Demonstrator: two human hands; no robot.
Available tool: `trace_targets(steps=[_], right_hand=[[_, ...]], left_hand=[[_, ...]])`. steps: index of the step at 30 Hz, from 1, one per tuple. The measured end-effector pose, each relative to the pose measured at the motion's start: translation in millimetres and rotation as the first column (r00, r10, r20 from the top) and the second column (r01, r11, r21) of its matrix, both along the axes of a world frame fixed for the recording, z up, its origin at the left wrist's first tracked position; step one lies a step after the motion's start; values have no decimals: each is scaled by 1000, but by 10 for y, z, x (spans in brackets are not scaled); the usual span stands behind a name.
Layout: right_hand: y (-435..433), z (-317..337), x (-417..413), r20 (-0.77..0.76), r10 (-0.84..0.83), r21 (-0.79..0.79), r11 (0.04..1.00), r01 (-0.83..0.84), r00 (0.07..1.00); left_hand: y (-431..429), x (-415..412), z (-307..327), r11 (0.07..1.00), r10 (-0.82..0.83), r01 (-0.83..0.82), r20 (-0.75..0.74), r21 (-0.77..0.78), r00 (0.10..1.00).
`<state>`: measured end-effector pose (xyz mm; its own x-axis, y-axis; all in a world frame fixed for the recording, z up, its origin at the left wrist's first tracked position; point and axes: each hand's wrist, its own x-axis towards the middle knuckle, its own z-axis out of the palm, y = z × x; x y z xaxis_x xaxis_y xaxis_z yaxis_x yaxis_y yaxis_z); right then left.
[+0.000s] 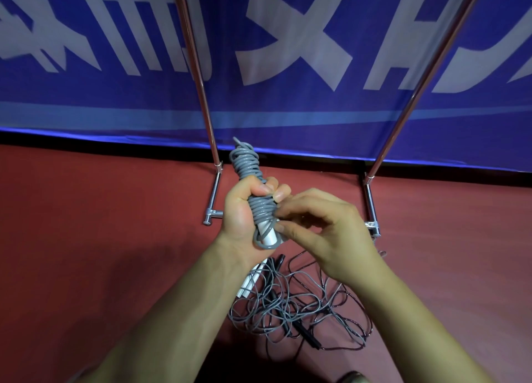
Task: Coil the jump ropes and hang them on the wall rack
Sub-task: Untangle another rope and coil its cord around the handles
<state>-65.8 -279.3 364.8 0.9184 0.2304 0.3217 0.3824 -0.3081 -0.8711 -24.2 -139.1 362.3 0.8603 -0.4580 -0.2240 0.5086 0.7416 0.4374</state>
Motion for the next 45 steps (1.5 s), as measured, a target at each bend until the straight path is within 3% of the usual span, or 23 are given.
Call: trace_targets(steps=[6,10,21,26,30,35,40,45], right_hand=[[-53,14,4,-23,27,-194,981,-31,999],[-50,10,-8,6,20,-234,972,-18,1000],[-77,43,-18,-56,149,-216,964,-158,987],[-63,13,-5,-12,155,-218,964,-154,988],[-105,27,18,-213,175,4,984,-179,961],[-172,48,-6,-296,189,-59,975,-215,936],[-157,91,-30,-247,175,-178,959,-222,953],[-111,53,-71,-83,59,-328,941,-83,995]], left_hand=[[27,-3,-21,991,-84,83,4,105,996],[10,-14,13,989,-67,69,-20,134,998],[-8,-56,-20,961,-105,112,-41,253,994],[47,-18,-23,976,-90,111,-117,190,989],[10,-46,-26,964,-190,207,-112,167,975],[-58,-68,29,932,-235,263,-136,251,962],[-34,-14,-55,921,-209,244,-142,303,967],[-24,-15,-38,909,-230,251,-102,332,968]])
